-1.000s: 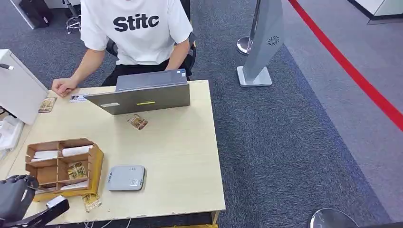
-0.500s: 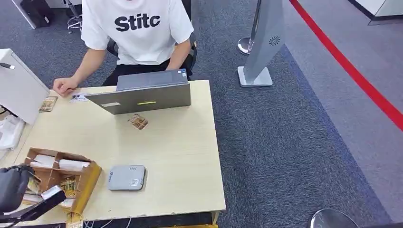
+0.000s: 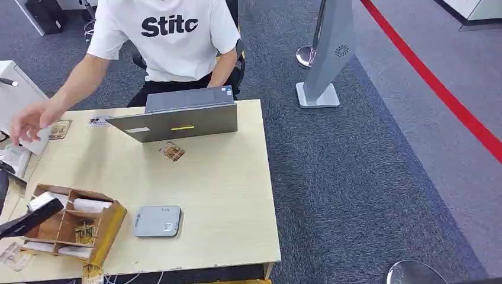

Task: Pass the card to the sensor for recognition and then transmit it.

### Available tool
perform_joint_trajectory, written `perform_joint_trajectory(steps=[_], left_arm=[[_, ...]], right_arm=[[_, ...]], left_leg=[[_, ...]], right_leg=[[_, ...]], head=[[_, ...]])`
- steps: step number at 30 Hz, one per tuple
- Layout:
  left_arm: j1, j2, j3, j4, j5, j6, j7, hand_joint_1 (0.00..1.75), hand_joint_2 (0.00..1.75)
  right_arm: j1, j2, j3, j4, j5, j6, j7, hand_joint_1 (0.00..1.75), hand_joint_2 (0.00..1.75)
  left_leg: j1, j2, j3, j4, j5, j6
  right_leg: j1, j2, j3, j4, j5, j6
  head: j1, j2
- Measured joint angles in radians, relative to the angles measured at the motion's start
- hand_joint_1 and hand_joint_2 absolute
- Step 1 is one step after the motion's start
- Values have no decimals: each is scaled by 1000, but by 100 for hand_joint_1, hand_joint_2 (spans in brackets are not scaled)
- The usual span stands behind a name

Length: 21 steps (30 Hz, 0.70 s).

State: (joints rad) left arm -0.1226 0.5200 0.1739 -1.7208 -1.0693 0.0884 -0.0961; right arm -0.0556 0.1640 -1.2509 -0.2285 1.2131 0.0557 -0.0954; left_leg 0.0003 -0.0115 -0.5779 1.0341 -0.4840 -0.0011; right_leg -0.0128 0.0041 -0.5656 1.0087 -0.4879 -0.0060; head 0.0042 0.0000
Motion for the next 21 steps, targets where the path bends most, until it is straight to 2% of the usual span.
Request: perform_joint_trajectory(steps=[3,6,9,12,15,20,21], left_arm=[[-164,3,-34,15,-18,-68,65,175,175],[-361,3,-86,113,-36,-122,126,175,175],[-482,0,-132,204,-50,-141,155,175,175],[-575,-8,-169,304,-114,-171,196,175,175],[-667,-13,-228,410,-165,-173,219,175,175],[-716,-31,-267,476,-163,-160,222,175,175],[-718,-34,-271,483,-162,-160,222,44,175]], right_arm=[[-7,0,3,1,11,-14,6,0,175],[-22,11,8,8,20,-55,34,0,175],[-29,19,12,16,31,-65,44,0,175],[-29,22,20,21,32,-64,54,0,175],[-32,24,31,25,38,-56,57,0,175],[-32,26,33,29,32,-55,58,0,175],[-32,26,33,29,31,-55,58,0,175]], left_leg=[[0,-2,-1,0,2,0],[1,-1,-3,0,5,-1],[0,4,-2,0,5,-1],[0,4,-2,0,6,-1],[0,4,-3,0,6,-1],[0,7,-3,0,5,-1],[0,7,-3,0,5,-1]], right_leg=[[0,-2,0,0,1,1],[1,-1,1,0,6,-2],[0,5,-1,0,8,-1],[0,5,-2,0,8,-2],[0,5,-2,0,8,-2],[0,8,-3,0,8,-2],[0,8,-3,0,8,-2]], head=[[1,0],[0,0],[0,0],[0,0],[0,0],[1,0],[0,0]])
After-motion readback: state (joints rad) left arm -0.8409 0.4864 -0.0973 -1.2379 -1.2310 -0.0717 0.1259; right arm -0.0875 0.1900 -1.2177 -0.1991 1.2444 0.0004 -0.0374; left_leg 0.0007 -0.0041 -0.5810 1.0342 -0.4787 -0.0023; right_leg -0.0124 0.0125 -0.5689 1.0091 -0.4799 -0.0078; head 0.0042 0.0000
